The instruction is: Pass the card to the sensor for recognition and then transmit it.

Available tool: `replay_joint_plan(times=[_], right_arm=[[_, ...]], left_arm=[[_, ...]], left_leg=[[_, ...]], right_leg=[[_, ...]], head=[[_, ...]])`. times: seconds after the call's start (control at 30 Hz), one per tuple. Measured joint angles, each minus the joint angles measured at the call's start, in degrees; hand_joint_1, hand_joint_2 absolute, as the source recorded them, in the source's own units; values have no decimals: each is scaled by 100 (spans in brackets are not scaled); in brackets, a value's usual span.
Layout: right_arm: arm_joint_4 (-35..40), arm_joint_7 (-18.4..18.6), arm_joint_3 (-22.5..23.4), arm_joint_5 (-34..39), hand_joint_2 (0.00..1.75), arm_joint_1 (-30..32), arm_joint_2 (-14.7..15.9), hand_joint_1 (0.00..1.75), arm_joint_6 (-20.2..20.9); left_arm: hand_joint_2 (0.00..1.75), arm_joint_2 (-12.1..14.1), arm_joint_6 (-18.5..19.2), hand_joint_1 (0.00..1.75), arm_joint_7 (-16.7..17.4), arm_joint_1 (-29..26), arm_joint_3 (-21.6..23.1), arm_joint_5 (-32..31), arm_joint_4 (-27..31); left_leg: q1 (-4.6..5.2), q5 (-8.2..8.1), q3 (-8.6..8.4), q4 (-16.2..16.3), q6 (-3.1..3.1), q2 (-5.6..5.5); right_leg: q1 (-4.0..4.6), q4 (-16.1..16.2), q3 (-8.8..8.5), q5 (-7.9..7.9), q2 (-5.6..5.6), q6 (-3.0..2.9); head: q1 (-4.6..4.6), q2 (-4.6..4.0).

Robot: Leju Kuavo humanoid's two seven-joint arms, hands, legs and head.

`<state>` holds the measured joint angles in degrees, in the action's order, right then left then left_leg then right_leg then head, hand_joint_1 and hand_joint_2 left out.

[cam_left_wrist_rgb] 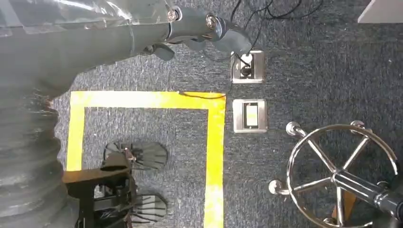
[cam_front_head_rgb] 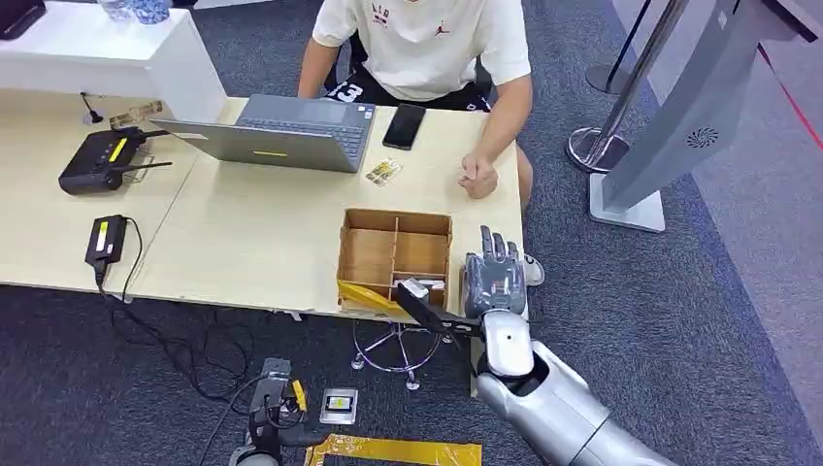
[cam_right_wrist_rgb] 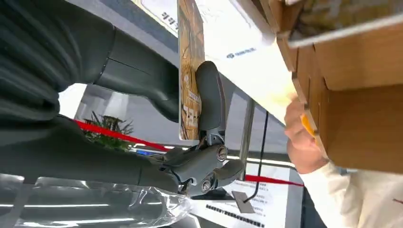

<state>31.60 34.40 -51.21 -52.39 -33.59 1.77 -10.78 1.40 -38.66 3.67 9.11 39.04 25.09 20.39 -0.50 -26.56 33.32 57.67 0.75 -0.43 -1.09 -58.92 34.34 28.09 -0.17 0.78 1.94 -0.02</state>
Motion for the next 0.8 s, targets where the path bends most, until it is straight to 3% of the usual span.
replay_joint_plan(times=[0.8], right_arm=[[-251, 9, 24, 166, 175, 163, 50, 175, -52]], left_arm=[[175, 4, 4, 0, 201, -16, 0, -184, 144]], left_leg=[[0, 0, -1, 0, 0, 0]], right_leg=[[0, 0, 0, 0, 1, 0]], head=[[0, 0]])
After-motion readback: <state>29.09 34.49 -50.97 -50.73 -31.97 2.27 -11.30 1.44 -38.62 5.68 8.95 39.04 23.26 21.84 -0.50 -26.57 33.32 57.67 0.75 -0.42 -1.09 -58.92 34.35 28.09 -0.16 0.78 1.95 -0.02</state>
